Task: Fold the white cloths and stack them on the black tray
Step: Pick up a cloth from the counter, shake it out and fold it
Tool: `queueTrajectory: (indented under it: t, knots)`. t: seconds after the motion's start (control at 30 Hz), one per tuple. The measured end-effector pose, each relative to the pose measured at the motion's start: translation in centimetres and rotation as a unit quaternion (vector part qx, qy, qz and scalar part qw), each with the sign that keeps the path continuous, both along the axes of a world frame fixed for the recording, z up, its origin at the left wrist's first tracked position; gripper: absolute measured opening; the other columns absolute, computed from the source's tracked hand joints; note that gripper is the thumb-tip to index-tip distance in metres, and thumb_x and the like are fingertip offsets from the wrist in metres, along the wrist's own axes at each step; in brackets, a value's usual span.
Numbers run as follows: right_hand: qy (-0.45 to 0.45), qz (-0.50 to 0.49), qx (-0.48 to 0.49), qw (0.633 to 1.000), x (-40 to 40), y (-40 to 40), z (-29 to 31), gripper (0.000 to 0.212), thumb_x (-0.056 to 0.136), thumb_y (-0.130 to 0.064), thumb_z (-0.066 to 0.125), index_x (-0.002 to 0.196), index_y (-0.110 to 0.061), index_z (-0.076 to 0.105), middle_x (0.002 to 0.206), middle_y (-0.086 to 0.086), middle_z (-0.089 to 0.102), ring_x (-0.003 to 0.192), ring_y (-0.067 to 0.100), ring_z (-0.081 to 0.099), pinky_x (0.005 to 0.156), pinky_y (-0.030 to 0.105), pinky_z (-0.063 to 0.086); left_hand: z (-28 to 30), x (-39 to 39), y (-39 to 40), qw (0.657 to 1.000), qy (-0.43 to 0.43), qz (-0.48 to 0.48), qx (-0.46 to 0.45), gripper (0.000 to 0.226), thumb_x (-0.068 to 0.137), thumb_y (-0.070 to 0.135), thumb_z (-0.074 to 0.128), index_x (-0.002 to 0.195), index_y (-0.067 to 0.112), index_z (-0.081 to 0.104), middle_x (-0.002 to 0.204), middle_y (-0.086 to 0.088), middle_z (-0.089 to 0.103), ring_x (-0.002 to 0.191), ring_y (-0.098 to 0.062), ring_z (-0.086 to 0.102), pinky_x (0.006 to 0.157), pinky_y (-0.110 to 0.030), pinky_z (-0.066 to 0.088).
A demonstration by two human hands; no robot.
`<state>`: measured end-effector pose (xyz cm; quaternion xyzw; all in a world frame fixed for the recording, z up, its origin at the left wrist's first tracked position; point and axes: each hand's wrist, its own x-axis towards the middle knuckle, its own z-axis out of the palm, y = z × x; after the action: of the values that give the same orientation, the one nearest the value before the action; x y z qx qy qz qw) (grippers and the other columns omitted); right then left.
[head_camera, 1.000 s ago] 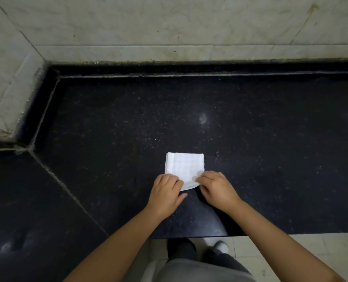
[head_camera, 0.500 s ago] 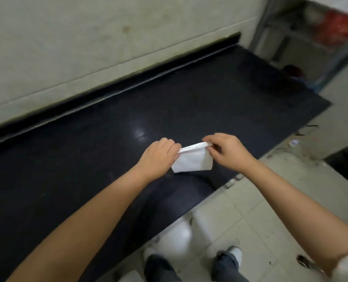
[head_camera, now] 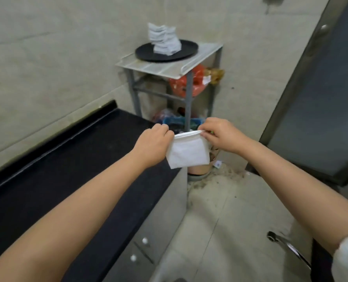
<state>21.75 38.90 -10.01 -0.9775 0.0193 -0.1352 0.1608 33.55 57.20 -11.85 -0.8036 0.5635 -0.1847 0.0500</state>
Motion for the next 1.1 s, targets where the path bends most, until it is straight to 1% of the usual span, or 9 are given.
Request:
queueTrajectory:
  t: [0.1,0.17,0.33,0.5,0.63,0.77,0.9,1.0,1.1]
  knots:
    - [-0.020,-0.033,0.012,0.999,1.9,-5.8,2.0,0.022,0.089,-0.005,0.051,0.103,0.002,0.066,0.102,0.024,0.060,0.097,0.032,0.055,0.077,0.026,0.035,2.2,2.5,-6.5,0.998,0.039,-0.013,-0.039,0.019,0.078,0.006,0.063,0.096,0.000,0.058,0.099,-0.018,0.053,0.088,-0.033,0.051,0.055,-0.033,0.034]
    - [-0.031,-0.042,0.019,0.998,4.0,-9.6,3.3,0.022,0.088,-0.004,0.051,0.104,0.003,0.066,0.101,0.025,0.060,0.096,0.033,0.054,0.073,0.023,0.032,3.8,4.8,-10.7,0.995,0.079,0.026,-0.057,0.022,0.091,0.016,0.049,0.108,0.003,0.053,0.110,-0.014,0.046,0.101,-0.031,0.045,0.064,-0.035,0.033]
    - [-0.051,-0.031,0.020,0.998,11.9,-18.9,6.9,0.021,0.089,-0.003,0.052,0.103,0.004,0.065,0.101,0.023,0.064,0.092,0.031,0.056,0.065,0.020,0.030,6.5,12.3,-19.8,0.989,0.097,0.029,-0.110,0.025,0.095,0.019,0.043,0.110,0.003,0.053,0.111,-0.015,0.047,0.091,-0.034,0.053,0.072,-0.042,0.046]
    - [-0.023,-0.025,0.076,0.997,21.6,-25.9,11.2,0.021,0.091,-0.007,0.050,0.104,0.000,0.065,0.068,-0.012,0.051,0.053,-0.002,0.048,0.052,0.006,0.036,10.0,20.5,-26.7,0.981,0.134,0.074,-0.115,0.024,0.098,0.020,0.037,0.109,0.004,0.051,0.109,-0.014,0.050,0.097,-0.034,0.054,0.079,-0.041,0.044]
    - [-0.031,-0.006,0.135,0.990,29.9,-30.5,13.6,0.019,0.089,-0.005,0.051,0.100,-0.003,0.066,0.065,-0.006,0.056,0.044,-0.004,0.053,0.051,0.004,0.038,13.2,26.9,-30.6,0.968,0.149,0.128,-0.153,0.021,0.098,0.017,0.038,0.103,0.005,0.053,0.108,-0.014,0.059,0.099,-0.029,0.054,0.072,-0.032,0.036]
    - [-0.029,0.020,0.186,0.982,38.2,-33.8,14.8,0.020,0.087,0.001,0.048,0.094,-0.006,0.066,0.057,-0.001,0.056,0.036,-0.007,0.051,0.050,0.007,0.044,15.1,32.8,-33.5,0.925,0.222,0.191,-0.242,0.016,0.096,0.015,0.044,0.097,0.007,0.057,0.095,-0.017,0.069,0.079,-0.029,0.066,0.079,-0.037,0.051]
    - [-0.069,0.066,0.203,0.975,47.0,-36.4,16.4,0.020,0.083,0.003,0.050,0.090,-0.002,0.067,0.077,0.013,0.065,0.057,0.008,0.056,0.068,0.021,0.049,16.5,38.9,-36.4,0.894,0.175,0.248,-0.331,0.021,0.093,0.015,0.050,0.106,0.004,0.063,0.103,-0.018,0.069,0.100,-0.032,0.062,0.083,-0.033,0.045]
    - [-0.124,0.112,0.166,0.972,53.7,-38.0,17.7,0.019,0.082,-0.001,0.053,0.093,-0.002,0.069,0.093,0.014,0.069,0.075,0.015,0.054,0.058,0.007,0.036,17.8,43.3,-38.3,0.868,0.093,0.293,-0.390,0.023,0.092,0.016,0.053,0.109,0.005,0.064,0.110,-0.017,0.065,0.106,-0.031,0.057,0.084,-0.031,0.039]
    - [-0.155,0.153,0.162,0.962,59.9,-38.8,17.4,0.024,0.082,0.001,0.051,0.099,-0.001,0.068,0.103,0.019,0.068,0.091,0.024,0.058,0.061,0.018,0.034,17.8,46.7,-39.7,0.841,0.062,0.321,-0.432,0.024,0.090,0.008,0.055,0.111,0.001,0.064,0.115,-0.019,0.060,0.108,-0.032,0.054,0.086,-0.028,0.035]
